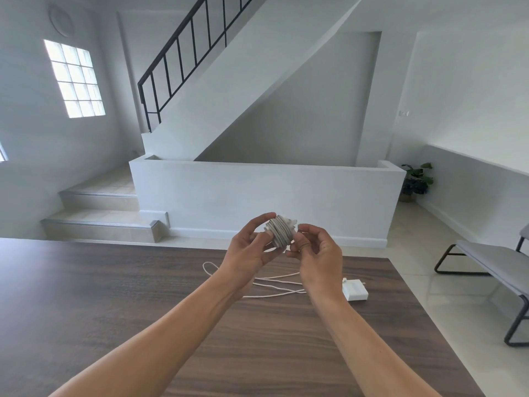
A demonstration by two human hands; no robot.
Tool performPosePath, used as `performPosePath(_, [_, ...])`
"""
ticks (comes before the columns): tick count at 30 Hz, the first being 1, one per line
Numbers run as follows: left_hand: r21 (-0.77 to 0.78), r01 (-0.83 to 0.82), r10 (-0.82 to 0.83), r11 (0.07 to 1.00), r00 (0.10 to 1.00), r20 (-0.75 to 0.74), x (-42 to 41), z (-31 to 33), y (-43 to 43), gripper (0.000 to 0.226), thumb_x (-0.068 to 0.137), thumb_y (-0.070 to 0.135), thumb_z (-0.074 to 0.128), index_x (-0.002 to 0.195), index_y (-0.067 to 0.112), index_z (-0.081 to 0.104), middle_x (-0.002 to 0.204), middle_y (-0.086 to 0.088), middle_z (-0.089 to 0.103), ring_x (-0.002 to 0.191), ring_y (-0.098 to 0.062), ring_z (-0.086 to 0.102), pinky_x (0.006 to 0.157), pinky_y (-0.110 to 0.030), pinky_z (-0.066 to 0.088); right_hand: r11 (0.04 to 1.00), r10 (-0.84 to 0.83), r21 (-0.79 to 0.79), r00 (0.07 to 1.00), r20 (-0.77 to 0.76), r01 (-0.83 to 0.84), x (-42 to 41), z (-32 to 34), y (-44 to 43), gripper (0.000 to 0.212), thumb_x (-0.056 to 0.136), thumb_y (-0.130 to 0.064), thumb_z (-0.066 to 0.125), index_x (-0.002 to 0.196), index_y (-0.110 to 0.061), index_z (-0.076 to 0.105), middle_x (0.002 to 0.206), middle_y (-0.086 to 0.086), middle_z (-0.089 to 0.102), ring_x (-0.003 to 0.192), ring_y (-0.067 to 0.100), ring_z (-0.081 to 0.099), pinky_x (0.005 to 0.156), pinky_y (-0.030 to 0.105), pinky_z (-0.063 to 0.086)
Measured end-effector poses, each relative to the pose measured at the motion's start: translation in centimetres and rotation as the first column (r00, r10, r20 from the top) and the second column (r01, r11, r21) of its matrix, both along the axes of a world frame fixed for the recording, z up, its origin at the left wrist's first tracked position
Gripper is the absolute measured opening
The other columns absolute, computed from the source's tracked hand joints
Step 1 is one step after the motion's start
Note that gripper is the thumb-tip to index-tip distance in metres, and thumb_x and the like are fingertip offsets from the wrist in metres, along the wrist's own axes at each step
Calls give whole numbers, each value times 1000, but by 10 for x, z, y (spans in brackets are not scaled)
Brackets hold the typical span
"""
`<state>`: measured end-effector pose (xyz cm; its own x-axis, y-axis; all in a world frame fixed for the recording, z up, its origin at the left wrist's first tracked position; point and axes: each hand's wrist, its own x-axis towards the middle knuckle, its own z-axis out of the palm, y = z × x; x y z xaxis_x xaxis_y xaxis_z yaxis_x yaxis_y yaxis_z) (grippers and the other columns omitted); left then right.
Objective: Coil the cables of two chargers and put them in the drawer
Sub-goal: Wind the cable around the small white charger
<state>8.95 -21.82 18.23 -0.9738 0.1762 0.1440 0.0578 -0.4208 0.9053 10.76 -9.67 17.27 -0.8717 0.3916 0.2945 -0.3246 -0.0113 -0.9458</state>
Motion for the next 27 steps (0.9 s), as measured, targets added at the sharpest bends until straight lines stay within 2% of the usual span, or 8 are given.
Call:
performPosePath(2, [14, 15, -15, 1000, 1000, -3, 1, 1, -1, 30, 99, -1, 45, 121, 10, 61, 109, -23, 68, 100, -29, 68, 99, -45, 52, 1000, -20, 16, 1000, 5, 20, -1, 0, 1, 10, 93, -8, 60, 94, -13, 69, 71, -1, 67, 56, 8, 66, 70, 34, 59])
performPosePath(5, [-46, 3, -4, 999, 1000, -21, 2, 2, -1, 31, 97, -2, 46, 116, 13, 65, 90, -19, 66, 100, -28, 68, 95, -44, 54, 997, -81, 1, 997, 8, 81, -2, 0, 1, 11, 93, -9, 61, 101, -16, 64, 75, 2, 68, 58, 11, 69, 66, 28, 57])
performPosePath(7, [-83, -15, 14, 996, 1000, -21, 2, 3, 0, 33, 96, -4, 46, 114, 15, 67, 85, -18, 57, 98, -26, 67, 92, -41, 56, 993, -112, -38, 994, -7, 112, -1, 1, 1, 9, 90, -10, 64, 96, -16, 59, 81, 7, 68, 58, 10, 67, 66, 31, 58])
performPosePath(11, [-75, -20, 19, 997, 1000, -9, 4, 5, -1, 32, 96, -3, 47, 112, 16, 68, 88, -18, 58, 97, -27, 66, 94, -42, 55, 989, -138, 53, 990, -42, 140, 1, 3, -4, 4, 90, -13, 65, 86, -14, 64, 81, -2, 69, 58, 6, 64, 69, 42, 59])
performPosePath(19, [-28, 7, -7, 1000, 1000, -15, 6, 9, -8, 28, 98, 1, 47, 119, 11, 63, 112, -22, 69, 98, -25, 70, 95, -42, 55, 993, -76, 85, 997, -17, 77, 4, 2, -5, 11, 93, -10, 60, 87, -17, 64, 71, -9, 65, 54, 13, 63, 70, 44, 57])
performPosePath(21, [-37, 17, -17, 999, 1000, -15, 7, 9, -10, 28, 99, 1, 47, 119, 11, 63, 112, -22, 69, 95, -24, 71, 93, -40, 56, 988, -62, 142, 998, -30, 65, 5, 1, -2, 14, 94, -9, 57, 86, -19, 64, 64, -10, 64, 55, 14, 63, 69, 40, 57])
performPosePath(23, [-53, 17, -18, 998, 1000, -11, 8, 9, -11, 28, 98, 1, 47, 119, 11, 64, 112, -23, 68, 93, -24, 70, 93, -40, 56, 977, -44, 207, 998, -46, 52, 6, 0, -1, 19, 94, -7, 55, 84, -22, 63, 61, -8, 62, 57, 16, 65, 66, 27, 54])
performPosePath(27, [-51, 26, -26, 998, 1000, -3, 7, 8, -13, 29, 98, 1, 47, 120, 11, 63, 113, -20, 70, 93, -24, 70, 91, -38, 57, 946, -38, 318, 997, -73, 60, 6, -1, -1, 25, 95, -3, 51, 86, -24, 62, 74, -1, 65, 61, 10, 65, 57, 8, 44])
